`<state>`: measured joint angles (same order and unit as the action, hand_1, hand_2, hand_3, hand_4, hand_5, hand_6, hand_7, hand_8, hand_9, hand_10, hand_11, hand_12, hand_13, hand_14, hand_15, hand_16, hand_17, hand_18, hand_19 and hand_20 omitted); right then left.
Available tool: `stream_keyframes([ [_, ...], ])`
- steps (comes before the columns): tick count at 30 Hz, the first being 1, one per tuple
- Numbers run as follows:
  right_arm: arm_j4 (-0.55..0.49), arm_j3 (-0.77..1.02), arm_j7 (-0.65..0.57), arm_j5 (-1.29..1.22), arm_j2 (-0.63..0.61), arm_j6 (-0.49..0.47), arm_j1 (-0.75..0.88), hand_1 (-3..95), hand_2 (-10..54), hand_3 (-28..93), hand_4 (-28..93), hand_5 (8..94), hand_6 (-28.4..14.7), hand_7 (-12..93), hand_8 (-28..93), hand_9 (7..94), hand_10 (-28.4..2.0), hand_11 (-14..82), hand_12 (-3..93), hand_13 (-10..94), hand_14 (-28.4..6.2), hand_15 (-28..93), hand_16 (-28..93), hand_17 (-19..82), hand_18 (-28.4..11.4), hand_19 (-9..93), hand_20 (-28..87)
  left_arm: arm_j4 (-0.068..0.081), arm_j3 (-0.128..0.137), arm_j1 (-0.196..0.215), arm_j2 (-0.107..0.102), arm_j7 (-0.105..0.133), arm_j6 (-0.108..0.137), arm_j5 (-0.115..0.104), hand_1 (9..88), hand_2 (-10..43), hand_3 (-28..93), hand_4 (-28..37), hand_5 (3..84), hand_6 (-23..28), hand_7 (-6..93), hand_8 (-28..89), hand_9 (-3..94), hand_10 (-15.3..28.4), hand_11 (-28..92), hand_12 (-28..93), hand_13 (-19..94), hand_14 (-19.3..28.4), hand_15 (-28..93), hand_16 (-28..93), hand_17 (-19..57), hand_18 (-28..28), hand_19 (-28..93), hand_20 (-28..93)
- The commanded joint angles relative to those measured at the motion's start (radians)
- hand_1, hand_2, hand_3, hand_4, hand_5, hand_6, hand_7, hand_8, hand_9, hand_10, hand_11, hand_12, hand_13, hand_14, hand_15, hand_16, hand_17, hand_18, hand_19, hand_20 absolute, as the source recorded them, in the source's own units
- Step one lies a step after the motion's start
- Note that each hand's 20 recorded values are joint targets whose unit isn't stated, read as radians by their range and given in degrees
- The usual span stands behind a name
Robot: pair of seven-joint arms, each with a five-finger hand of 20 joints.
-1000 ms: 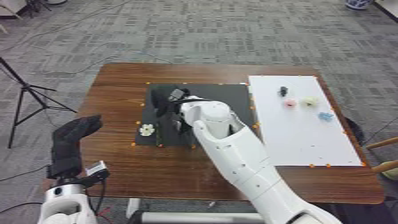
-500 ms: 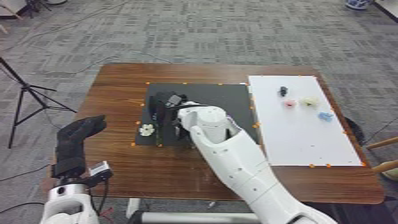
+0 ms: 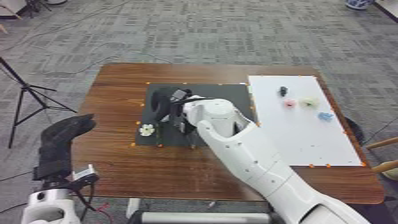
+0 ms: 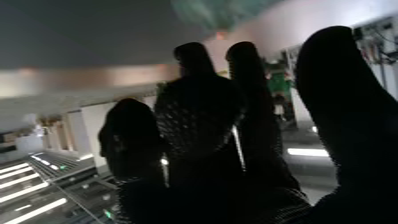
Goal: Arrange flowers
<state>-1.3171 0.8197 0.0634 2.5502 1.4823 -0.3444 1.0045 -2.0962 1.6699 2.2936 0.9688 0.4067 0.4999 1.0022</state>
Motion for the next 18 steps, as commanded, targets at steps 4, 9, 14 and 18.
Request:
stream_keyframes([
  [4, -0.283, 0.067, -0.084, -0.258, -0.261, 0.045, -0.107, 31.4, -9.5, 67, -17, 53.8, 1.5, 15, -8, 60.6, -14.6, 8.1, 14.4, 89, -3.2, 55, 34, 56, -16.3, 93, 54, 0.005, -0.110, -0.051, -0.011, -0.098, 0.088, 0.055, 31.6, 3.1, 69, -23.5, 56.5, 0.0, 25.0, -10, 56.5, 14.1, 28, 15, 43, 17.8, 32, 0, 3.5, 14.1, 13, 20],
  [9, -0.424, 0.163, -0.131, -0.315, -0.505, 0.224, -0.007, 30.8, -9.5, 66, -16, 53.7, 1.2, 14, -7, 61.0, -14.2, 8.6, 14.7, 88, -3.5, 55, 34, 55, -16.6, 93, 53, 0.004, -0.107, -0.050, -0.007, -0.116, 0.074, 0.078, 31.7, 3.0, 69, -23.3, 56.5, -0.1, 25.0, -10, 56.4, 14.0, 28, 15, 43, 17.7, 32, 0, 3.4, 14.1, 13, 19],
  [14, -0.463, 0.315, -0.197, -0.346, -0.664, 0.241, 0.158, 31.5, -9.5, 66, -16, 55.2, 0.3, 15, -7, 63.7, -13.8, 9.4, 16.4, 87, -3.9, 55, 34, 54, -16.7, 93, 53, -0.011, -0.090, -0.018, -0.008, -0.106, 0.092, 0.065, 31.8, 3.0, 68, -23.2, 56.6, 0.0, 24.8, -10, 56.4, 14.1, 28, 15, 43, 17.7, 32, 1, 3.7, 14.3, 14, 20],
  [18, -0.434, 0.406, -0.243, -0.328, -0.747, 0.248, 0.276, 32.8, -9.5, 66, -17, 56.1, -0.1, 16, -7, 64.9, -13.5, 10.0, 17.5, 87, -3.9, 56, 34, 54, -16.8, 93, 54, -0.006, -0.092, -0.027, -0.003, -0.113, 0.075, 0.072, 31.9, 2.9, 68, -23.2, 56.8, 0.0, 24.8, -10, 56.4, 14.1, 28, 15, 43, 17.7, 32, 1, 4.1, 14.3, 15, 20],
])
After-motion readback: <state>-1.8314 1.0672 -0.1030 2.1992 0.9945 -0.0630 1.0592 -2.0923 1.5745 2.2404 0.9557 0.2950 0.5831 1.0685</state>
